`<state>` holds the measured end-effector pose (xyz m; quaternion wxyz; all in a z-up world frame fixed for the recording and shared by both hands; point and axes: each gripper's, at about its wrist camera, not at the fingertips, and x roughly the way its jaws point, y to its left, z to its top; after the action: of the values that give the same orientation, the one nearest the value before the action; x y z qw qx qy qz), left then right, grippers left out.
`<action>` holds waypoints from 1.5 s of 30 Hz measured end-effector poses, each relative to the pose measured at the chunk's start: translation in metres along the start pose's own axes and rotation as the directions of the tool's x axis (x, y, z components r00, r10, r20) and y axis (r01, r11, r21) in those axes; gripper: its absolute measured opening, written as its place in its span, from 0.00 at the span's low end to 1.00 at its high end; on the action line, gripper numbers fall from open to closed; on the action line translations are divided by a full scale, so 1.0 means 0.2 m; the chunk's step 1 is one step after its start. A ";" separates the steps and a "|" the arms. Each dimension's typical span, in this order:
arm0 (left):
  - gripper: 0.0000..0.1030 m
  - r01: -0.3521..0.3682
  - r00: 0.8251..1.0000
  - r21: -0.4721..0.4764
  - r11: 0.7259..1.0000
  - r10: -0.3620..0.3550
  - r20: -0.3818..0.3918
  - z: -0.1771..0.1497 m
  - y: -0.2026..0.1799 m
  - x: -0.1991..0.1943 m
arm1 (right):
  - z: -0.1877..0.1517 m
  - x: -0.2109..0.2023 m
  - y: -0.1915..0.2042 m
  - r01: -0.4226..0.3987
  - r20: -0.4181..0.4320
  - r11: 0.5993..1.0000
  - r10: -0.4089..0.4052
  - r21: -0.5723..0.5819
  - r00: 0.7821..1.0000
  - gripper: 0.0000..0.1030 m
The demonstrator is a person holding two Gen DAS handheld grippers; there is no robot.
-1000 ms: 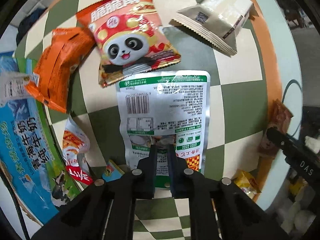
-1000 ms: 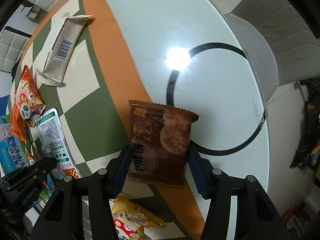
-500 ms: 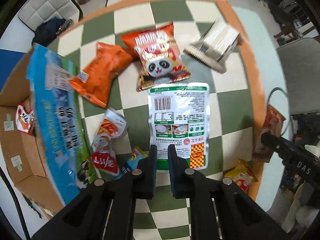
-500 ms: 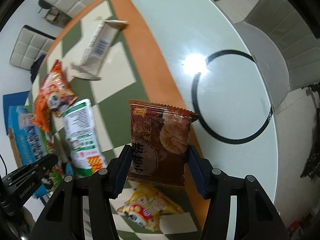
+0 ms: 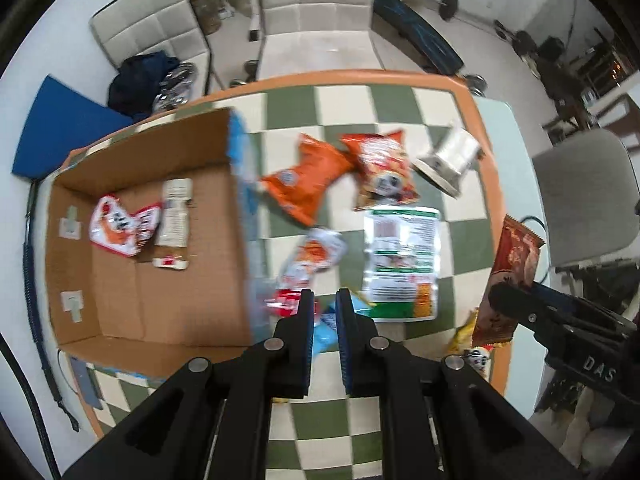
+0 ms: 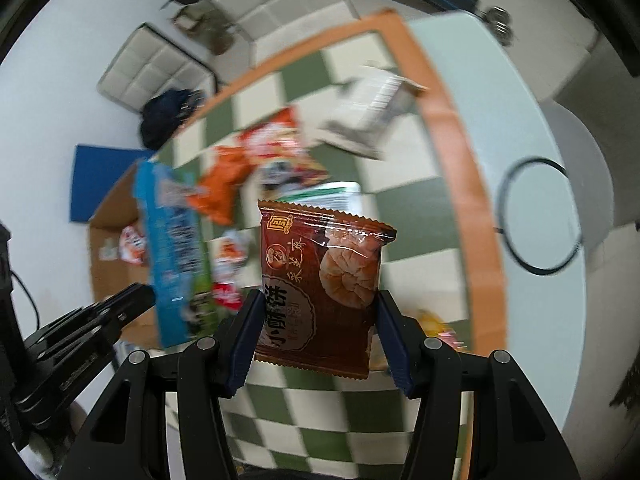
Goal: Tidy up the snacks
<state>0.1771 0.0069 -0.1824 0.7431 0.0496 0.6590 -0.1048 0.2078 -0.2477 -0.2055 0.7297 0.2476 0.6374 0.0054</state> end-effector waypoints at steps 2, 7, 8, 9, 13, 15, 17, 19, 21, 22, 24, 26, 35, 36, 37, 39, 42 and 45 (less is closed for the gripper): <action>0.09 0.012 1.000 -0.014 1.000 -0.012 -0.003 -0.01 0.07 -0.01 | 0.00 -0.01 0.12 0.007 0.016 1.000 -0.006 -0.030 1.000 0.57; 0.20 0.065 0.996 0.052 0.997 -0.061 -0.063 -0.10 0.04 0.04 | -0.05 -0.01 0.19 0.008 0.019 0.999 -0.008 -0.031 1.000 0.57; 0.21 0.079 0.994 0.060 0.995 -0.074 -0.076 -0.12 0.01 0.05 | -0.07 -0.01 0.17 0.014 0.022 1.000 -0.014 -0.028 1.000 0.57; 0.21 0.094 0.992 0.067 0.993 -0.088 -0.092 -0.13 -0.03 0.08 | -0.09 -0.02 0.14 0.023 0.025 0.999 -0.023 -0.023 0.999 0.57; 0.21 0.155 0.979 0.113 0.981 -0.137 -0.153 -0.18 -0.27 0.18 | -0.18 -0.07 -0.08 0.085 0.051 0.996 -0.087 0.031 0.995 0.57; 0.21 0.189 0.969 0.164 0.968 -0.157 -0.189 -0.21 -0.45 0.24 | -0.24 -0.11 -0.24 0.116 0.062 0.990 -0.121 0.078 0.991 0.57; 0.21 0.208 0.964 0.218 0.953 -0.162 -0.210 -0.23 -0.61 0.29 | -0.32 -0.16 -0.43 0.141 0.064 0.980 -0.151 0.137 0.986 0.57; 0.27 0.225 0.955 0.289 0.930 -0.152 -0.255 -0.27 -0.79 0.35 | -0.39 -0.19 -0.60 0.161 0.055 0.967 -0.175 0.197 0.983 0.57; 0.28 0.252 0.942 0.340 0.906 -0.149 -0.301 -0.32 -0.95 0.41 | -0.46 -0.21 -0.78 0.173 0.045 0.951 -0.191 0.256 0.981 0.57; 0.30 0.259 0.936 0.376 0.890 -0.135 -0.324 -0.34 -1.04 0.46 | -0.50 -0.21 -0.86 0.173 0.040 0.943 -0.192 0.284 0.981 0.57; 0.37 0.246 0.932 0.424 0.872 -0.092 -0.350 -0.38 -1.15 0.54 | -0.58 -0.23 -1.00 0.175 0.034 0.929 -0.196 0.327 0.980 0.57; 0.41 0.208 0.928 0.475 0.855 -0.020 -0.371 -0.41 -1.24 0.65 | -0.65 -0.23 -1.12 0.171 0.028 0.915 -0.195 0.365 0.980 0.57; 0.51 0.044 0.916 0.552 0.833 0.187 -0.354 -0.47 -1.35 0.91 | -0.80 -0.18 -1.27 0.147 0.014 0.904 -0.167 0.402 0.986 0.57; 0.41 0.046 0.921 0.544 0.838 0.174 -0.347 -0.47 -1.34 0.90 | -0.80 -0.17 -1.27 0.146 0.012 0.906 -0.164 0.396 0.986 0.57; 0.36 0.049 0.924 0.540 0.840 0.167 -0.343 -0.48 -1.34 0.89 | -0.80 -0.17 -1.25 0.145 0.011 0.909 -0.162 0.392 0.987 0.57; 0.31 0.069 0.926 0.517 0.853 0.139 -0.352 -0.48 -1.31 0.86 | -0.79 -0.15 -1.22 0.142 0.012 0.914 -0.158 0.381 0.987 0.57; 0.29 0.078 0.926 0.484 0.872 0.116 -0.358 -0.49 -1.27 0.84 | -0.76 -0.14 -1.17 0.134 0.015 0.921 -0.150 0.365 0.989 0.57; 0.26 0.092 0.930 0.443 0.892 0.082 -0.357 -0.49 -1.18 0.77 | -0.73 -0.15 -1.10 0.126 0.024 0.930 -0.143 0.346 0.989 0.57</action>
<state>0.0466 -0.2164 -0.3323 0.5746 0.2381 0.7433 -0.2461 -0.0014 -0.3994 -0.2690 0.6892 0.3270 0.6260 -0.1619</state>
